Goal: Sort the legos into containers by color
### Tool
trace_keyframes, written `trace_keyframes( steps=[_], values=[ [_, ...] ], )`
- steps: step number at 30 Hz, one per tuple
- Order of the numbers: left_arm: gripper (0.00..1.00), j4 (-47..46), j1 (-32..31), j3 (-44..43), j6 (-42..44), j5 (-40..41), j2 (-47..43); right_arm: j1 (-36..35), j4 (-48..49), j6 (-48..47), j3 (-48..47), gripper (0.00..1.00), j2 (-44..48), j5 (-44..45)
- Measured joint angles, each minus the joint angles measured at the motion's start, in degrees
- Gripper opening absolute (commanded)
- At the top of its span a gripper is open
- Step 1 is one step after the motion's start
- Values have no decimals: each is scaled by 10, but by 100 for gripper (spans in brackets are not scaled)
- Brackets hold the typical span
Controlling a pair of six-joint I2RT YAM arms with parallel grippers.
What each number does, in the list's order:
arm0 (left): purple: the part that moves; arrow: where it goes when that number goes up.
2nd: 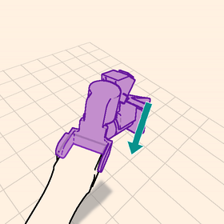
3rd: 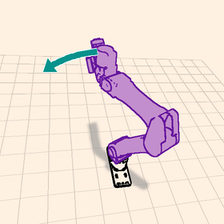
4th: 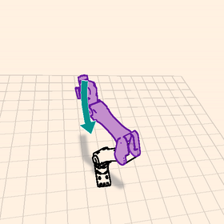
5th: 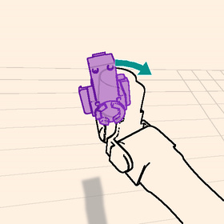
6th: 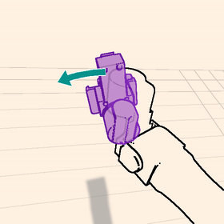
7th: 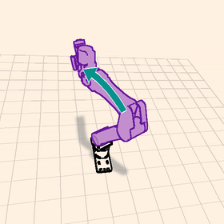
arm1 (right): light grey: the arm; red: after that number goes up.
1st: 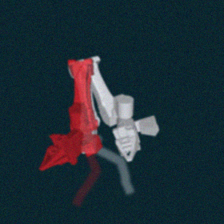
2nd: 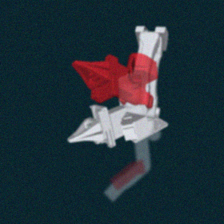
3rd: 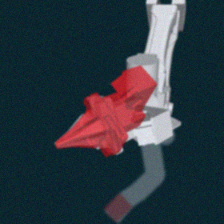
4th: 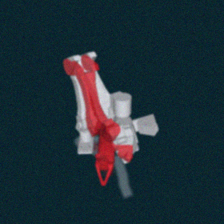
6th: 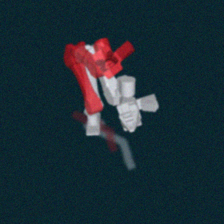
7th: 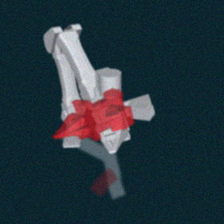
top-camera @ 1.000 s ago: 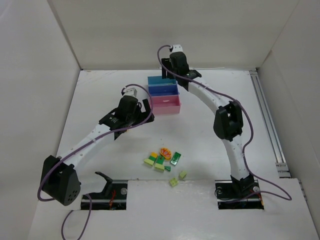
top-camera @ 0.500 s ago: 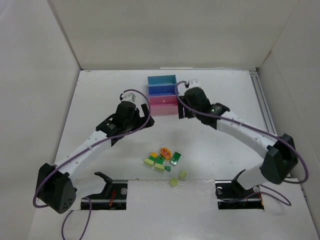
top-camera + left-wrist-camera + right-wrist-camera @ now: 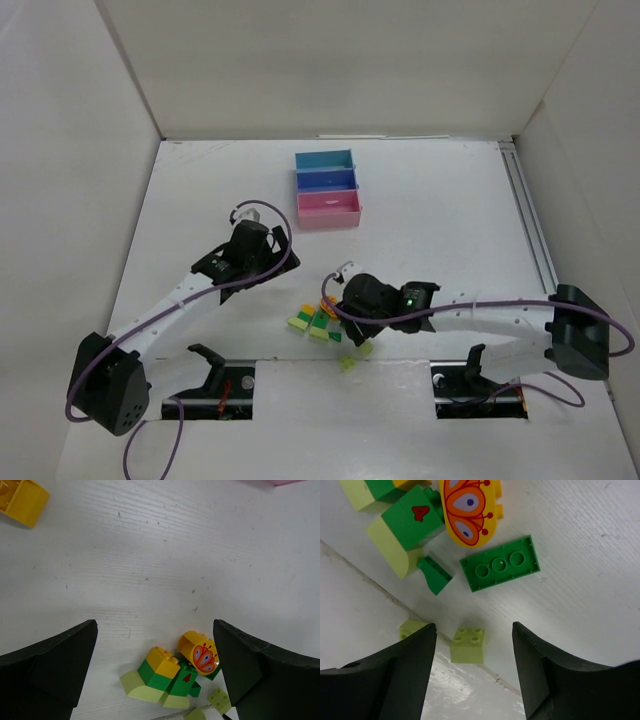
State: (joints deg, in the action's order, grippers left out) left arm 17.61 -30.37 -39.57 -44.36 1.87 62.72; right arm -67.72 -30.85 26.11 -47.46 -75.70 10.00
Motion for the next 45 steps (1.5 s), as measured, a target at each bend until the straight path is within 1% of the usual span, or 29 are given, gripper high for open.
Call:
trace_keyframes(
  steps=[3,9,14,20,22,28,30,33,34,35,37,38,41,42,43,45],
  values=[
    [100,4,0,2,-8,4,-12,-5,0,1,10,64,3,-13],
    [100,11,0,2,-23,17,-31,-14,-1,0,47,64,28,-38],
    [100,16,0,2,-29,19,-32,-18,-1,3,65,63,28,-55],
    [100,16,0,2,-31,19,-26,-30,13,5,79,62,4,-68],
    [100,16,0,2,-31,19,-21,-31,14,5,82,58,-7,-68],
    [100,16,0,2,-31,20,-12,-33,27,7,83,58,-23,-68],
    [100,15,0,2,-31,20,-12,-33,35,7,83,56,-25,-65],
    [100,15,0,2,-31,20,-12,-33,45,6,81,39,-31,-58],
    [100,15,0,2,-31,20,-12,-33,46,7,79,29,-34,-56],
    [100,15,0,2,-31,20,-12,-33,47,5,77,3,-35,-54],
    [100,15,0,2,-31,20,-12,-33,47,7,74,3,-38,-48],
    [100,15,0,2,-30,20,-12,-33,44,7,73,7,-38,-44],
    [100,15,0,2,-26,20,-12,-33,28,7,66,7,-38,-33],
    [100,14,0,2,-23,20,-12,-33,21,7,62,9,-36,-26],
    [100,12,0,2,-21,19,-12,-33,10,7,52,11,-35,-17],
    [100,4,0,2,-16,18,-12,-32,-17,4,16,11,-36,12]
  ],
)
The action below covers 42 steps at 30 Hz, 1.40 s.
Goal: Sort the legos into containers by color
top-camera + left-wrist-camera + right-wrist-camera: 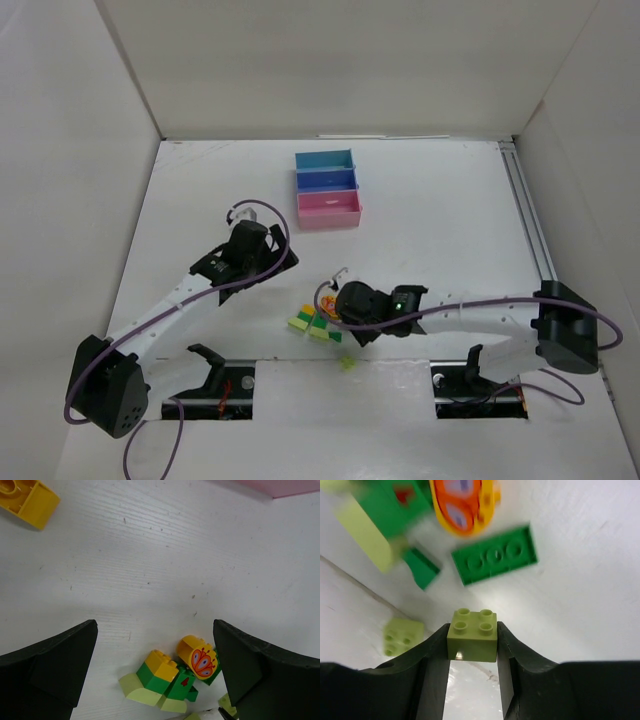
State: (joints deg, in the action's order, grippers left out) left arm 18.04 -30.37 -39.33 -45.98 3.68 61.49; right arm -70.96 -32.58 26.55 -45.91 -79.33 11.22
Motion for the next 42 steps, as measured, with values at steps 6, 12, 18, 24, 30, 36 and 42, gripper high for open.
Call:
trace_keyframes(
  steps=[6,12,18,24,30,36,42],
  values=[
    [100,-16,0,-1,16,5,0,85,9,-74,-212,8,-62,67],
    [100,-16,13,-35,40,28,-3,274,72,-159,-453,8,-202,34],
    [100,-25,22,-87,62,56,-9,342,56,-208,-769,8,-414,28],
    [100,-38,63,-118,77,65,-9,385,49,-217,-882,12,-532,-41],
    [100,-51,123,-118,80,29,-7,413,83,-211,-884,16,-573,-71],
    [100,-57,124,-118,81,9,-5,412,111,-207,-906,21,-614,-79],
    [100,-60,124,-118,83,-1,12,413,125,-201,-905,33,-628,-84]
  ],
)
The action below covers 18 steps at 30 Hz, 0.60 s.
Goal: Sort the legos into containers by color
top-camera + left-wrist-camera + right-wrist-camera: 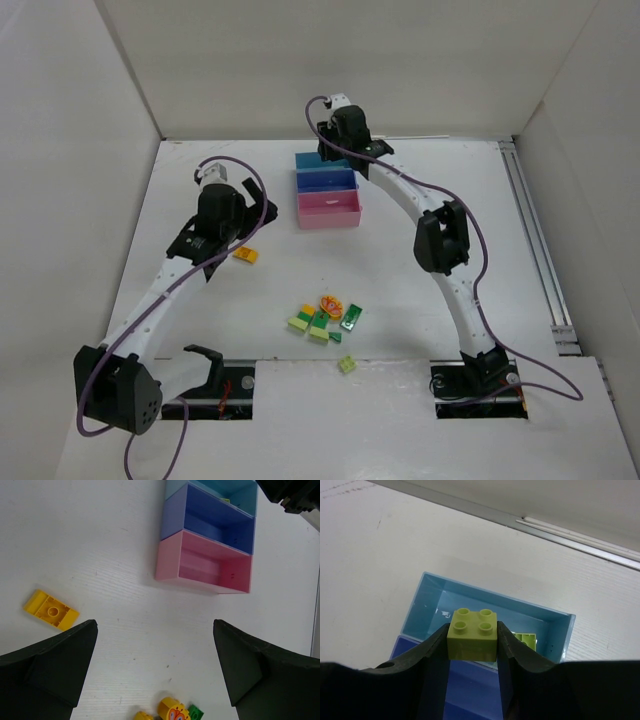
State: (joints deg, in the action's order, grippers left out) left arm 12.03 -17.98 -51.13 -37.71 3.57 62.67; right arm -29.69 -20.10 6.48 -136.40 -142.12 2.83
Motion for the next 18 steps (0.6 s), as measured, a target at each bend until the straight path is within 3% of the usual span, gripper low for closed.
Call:
trace_keyframes(
  steps=[3,6,7,8,11,18],
  values=[
    [100,0,0,0,5,-11,11,2,11,0,0,37,-1,-3],
    [100,-1,0,0,11,-20,13,4,18,2,0,51,-1,-5],
    [100,-2,0,0,13,-21,13,5,18,3,0,62,-1,-7],
    [100,-3,0,0,15,-23,13,6,19,3,0,66,-1,-10],
    [100,-3,0,0,18,-28,14,9,25,6,2,72,-1,-14],
    [100,-3,-19,0,33,-37,28,11,42,8,43,74,9,-16]
  ],
)
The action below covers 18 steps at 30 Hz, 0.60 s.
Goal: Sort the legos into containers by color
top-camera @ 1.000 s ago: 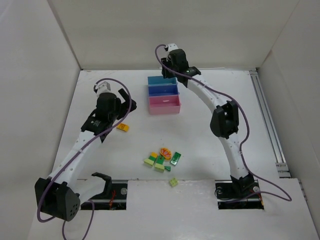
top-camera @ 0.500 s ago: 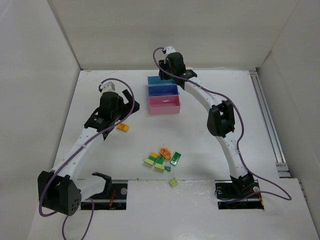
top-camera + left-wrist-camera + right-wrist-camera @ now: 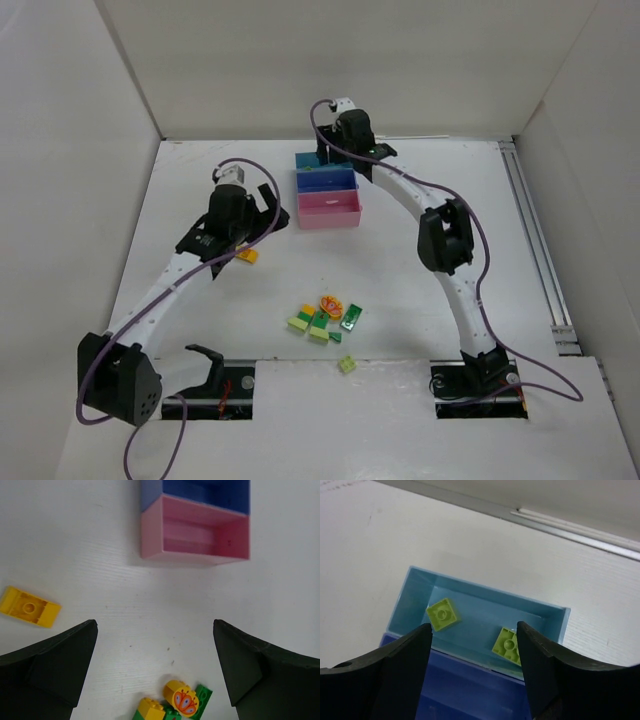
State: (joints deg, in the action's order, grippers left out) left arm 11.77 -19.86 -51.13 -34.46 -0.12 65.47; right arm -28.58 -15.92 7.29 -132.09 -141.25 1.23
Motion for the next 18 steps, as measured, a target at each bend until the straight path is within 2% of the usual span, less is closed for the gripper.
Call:
trace_keyframes(
  steps=[3,6,10,15,18],
  values=[
    [100,1,-53,0,23,-7,11,2,-3,6,72,76,41,10],
    [100,7,-141,-8,50,-10,31,9,-1,26,182,76,125,28],
    [99,17,-290,-14,78,7,56,45,1,58,364,78,308,44],
    [97,26,-489,-11,91,56,78,99,12,89,526,78,539,101],
    [90,20,-557,12,89,50,80,82,9,103,602,78,638,135]
  ],
)
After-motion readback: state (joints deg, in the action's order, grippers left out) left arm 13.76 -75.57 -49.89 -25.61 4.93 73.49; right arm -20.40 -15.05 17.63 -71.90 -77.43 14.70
